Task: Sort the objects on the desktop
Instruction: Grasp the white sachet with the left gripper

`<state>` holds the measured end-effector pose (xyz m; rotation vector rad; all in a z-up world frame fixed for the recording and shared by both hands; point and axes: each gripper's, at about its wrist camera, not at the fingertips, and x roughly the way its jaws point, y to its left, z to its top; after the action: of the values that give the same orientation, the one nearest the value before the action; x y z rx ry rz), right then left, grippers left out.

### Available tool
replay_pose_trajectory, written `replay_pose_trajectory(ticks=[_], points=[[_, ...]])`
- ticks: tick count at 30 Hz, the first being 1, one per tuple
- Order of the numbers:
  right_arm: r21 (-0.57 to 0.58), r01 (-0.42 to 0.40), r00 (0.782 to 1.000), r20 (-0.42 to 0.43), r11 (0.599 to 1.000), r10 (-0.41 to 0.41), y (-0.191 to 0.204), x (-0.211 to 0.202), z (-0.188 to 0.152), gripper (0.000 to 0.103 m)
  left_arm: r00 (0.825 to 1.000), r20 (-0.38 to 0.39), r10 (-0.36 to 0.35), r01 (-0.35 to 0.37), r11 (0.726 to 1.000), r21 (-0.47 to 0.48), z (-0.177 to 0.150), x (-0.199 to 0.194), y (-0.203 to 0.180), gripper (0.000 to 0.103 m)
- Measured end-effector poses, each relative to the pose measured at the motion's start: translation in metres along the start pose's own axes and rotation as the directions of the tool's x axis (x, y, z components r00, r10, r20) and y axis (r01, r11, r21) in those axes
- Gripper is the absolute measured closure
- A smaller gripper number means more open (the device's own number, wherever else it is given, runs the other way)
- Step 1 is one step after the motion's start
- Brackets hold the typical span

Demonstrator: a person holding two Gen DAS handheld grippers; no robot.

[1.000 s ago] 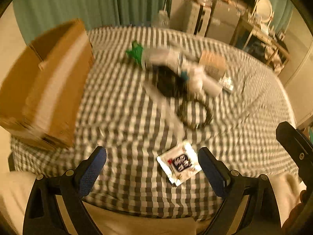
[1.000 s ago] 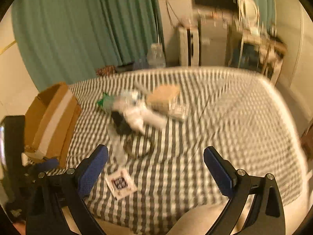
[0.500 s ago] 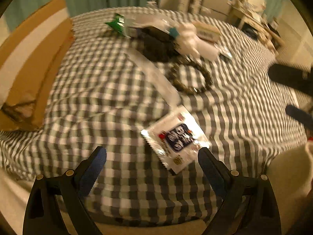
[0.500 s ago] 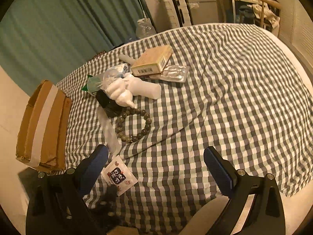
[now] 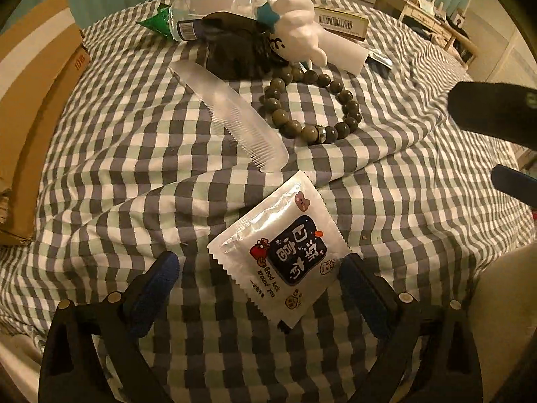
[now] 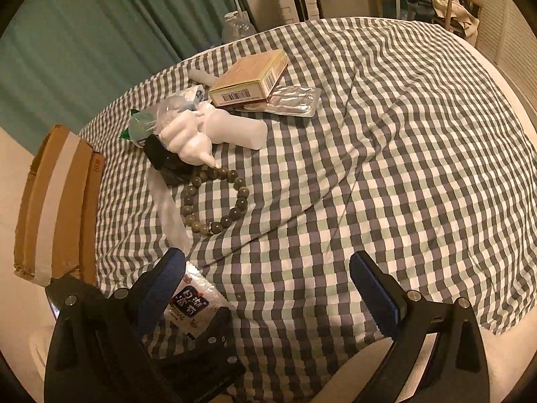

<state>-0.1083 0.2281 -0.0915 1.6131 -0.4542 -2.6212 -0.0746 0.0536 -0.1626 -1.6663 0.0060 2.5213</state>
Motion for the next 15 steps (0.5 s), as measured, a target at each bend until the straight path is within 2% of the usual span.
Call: replay_pose_trajectory(ticks=[5,7,8,9,10,12,14,15], points=[[0.001,0.029,0.999,-0.023,1.0,-0.029,-0.001,0.012,0.005,0.004,1.0,0.011,-0.03,0.03,1.0,-0.007,-0.002,-0.003,0.007,0.005],[0.0,0.041,0.999,-0.026,0.999,-0.041,-0.001,0.014,0.006,0.004,0.999,0.027,-0.042,0.042,0.999,-0.012,-0.003,-0.007,0.012,0.02],[-0.002,0.039,0.999,-0.029,0.999,-0.039,-0.001,0.015,0.006,0.004,0.998,0.038,-0.059,0.059,0.998,-0.012,-0.003,-0.01,0.014,0.035],[-0.002,0.034,0.999,-0.029,0.999,-0.034,0.0,0.016,0.007,0.004,0.997,0.04,-0.072,0.073,0.997,-0.007,-0.004,-0.012,0.015,0.044],[-0.004,0.031,0.999,-0.032,1.0,-0.031,0.0,0.018,0.007,0.004,0.996,0.037,-0.085,0.085,0.996,0.0,-0.004,-0.014,0.016,0.048],[-0.004,0.026,0.999,-0.046,1.0,-0.026,0.001,0.022,0.008,0.004,0.993,0.038,-0.111,0.112,0.993,-0.023,-0.003,-0.017,0.024,0.077],[-0.011,0.018,0.999,-0.04,1.0,-0.019,0.004,0.023,0.009,0.005,0.988,0.041,-0.148,0.15,0.987,-0.062,-0.002,-0.022,0.036,0.091],[-0.022,0.015,0.999,-0.039,1.0,-0.016,0.006,0.024,0.009,0.005,0.987,0.05,-0.152,0.156,0.985,-0.076,0.0,-0.025,0.041,0.093]])
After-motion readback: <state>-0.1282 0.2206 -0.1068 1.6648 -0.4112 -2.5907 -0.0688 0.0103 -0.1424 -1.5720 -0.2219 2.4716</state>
